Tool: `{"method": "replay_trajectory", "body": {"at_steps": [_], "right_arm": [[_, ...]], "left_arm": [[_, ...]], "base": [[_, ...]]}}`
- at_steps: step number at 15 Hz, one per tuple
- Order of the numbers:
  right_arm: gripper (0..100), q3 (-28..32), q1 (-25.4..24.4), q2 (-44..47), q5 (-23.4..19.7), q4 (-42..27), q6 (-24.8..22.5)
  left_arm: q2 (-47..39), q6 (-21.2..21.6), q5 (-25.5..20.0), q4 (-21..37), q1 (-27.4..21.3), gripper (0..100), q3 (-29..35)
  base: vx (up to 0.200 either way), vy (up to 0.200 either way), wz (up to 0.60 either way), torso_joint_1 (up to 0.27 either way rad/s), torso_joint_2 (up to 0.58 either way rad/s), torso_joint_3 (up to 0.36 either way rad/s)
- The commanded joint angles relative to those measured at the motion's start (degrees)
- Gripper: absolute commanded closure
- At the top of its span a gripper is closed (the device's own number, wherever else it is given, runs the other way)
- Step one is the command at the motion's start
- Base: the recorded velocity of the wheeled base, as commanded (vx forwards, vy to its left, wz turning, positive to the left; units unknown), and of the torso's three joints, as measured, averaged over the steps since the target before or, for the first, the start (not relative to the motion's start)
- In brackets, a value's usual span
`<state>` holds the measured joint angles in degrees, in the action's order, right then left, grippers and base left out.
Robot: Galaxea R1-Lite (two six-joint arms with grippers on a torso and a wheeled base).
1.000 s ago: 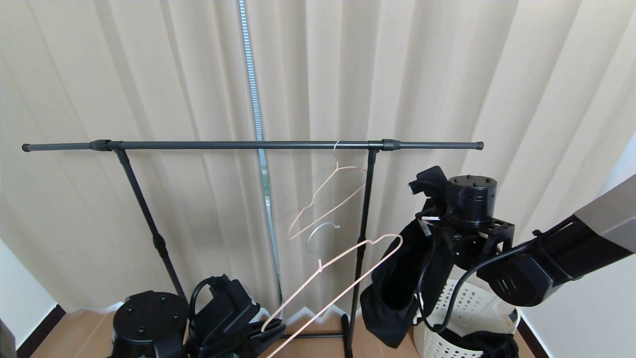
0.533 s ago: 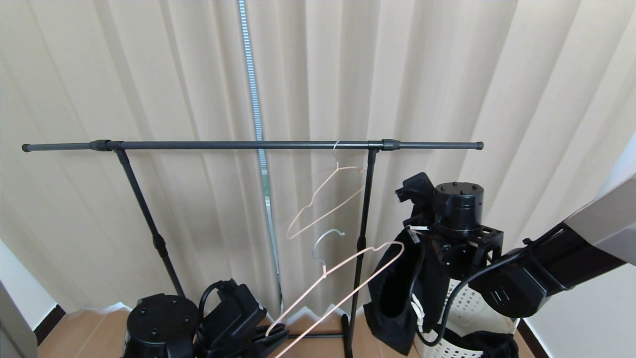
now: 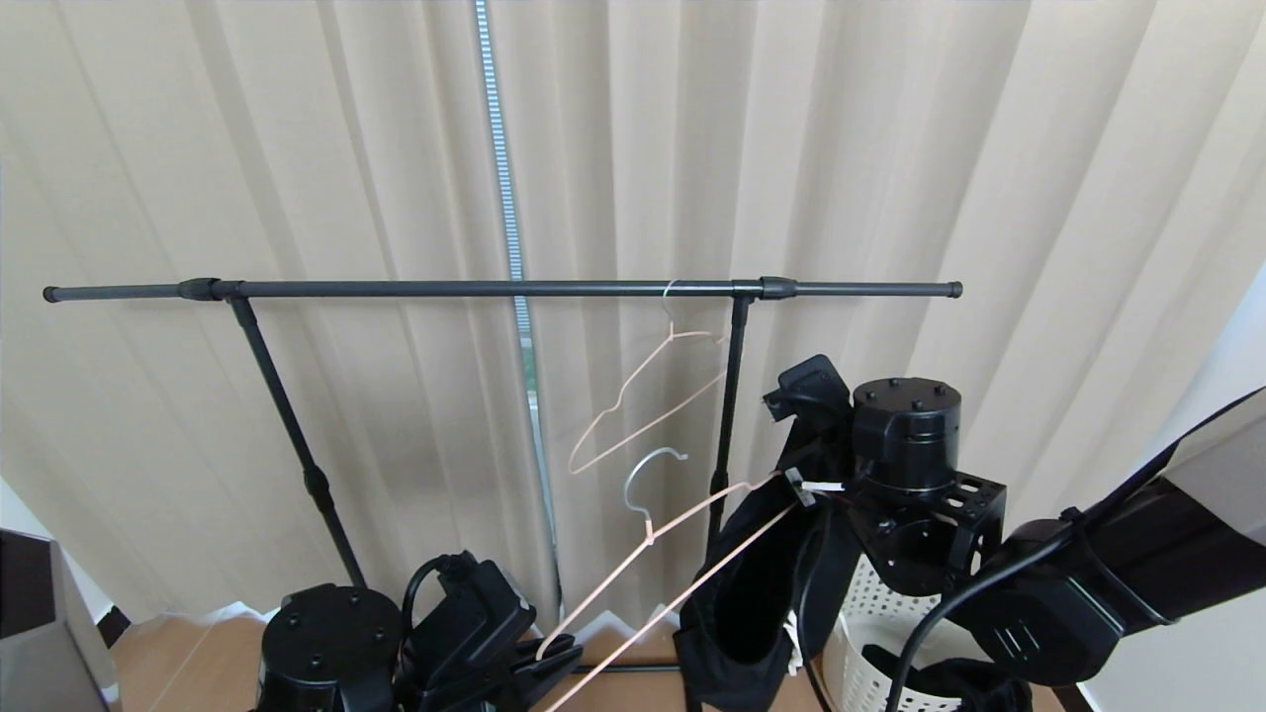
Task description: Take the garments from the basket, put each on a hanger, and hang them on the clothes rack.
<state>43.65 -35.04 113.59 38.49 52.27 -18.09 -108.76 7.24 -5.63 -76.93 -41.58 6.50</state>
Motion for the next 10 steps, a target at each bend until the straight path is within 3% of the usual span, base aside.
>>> {"method": "replay_trajectory", "body": {"at_steps": [1,10], "right_arm": [[100,-1.4,-2.9,-1.9,0.0,0.0,0.2],[100,-3.6,-11.0,-4.7,0.2,-0.1,3.4]], "left_arm": [[-0.6,0.0,0.0,-0.1,0.0,100,0.2],[-2.0,-0.1,1.6,-3.2,0.2,100,0.0]], "base": [[0.0,0.0,0.0,0.0,0.0,0.0],[0.0,0.0,0.0,0.0,0.0,0.0]]}}
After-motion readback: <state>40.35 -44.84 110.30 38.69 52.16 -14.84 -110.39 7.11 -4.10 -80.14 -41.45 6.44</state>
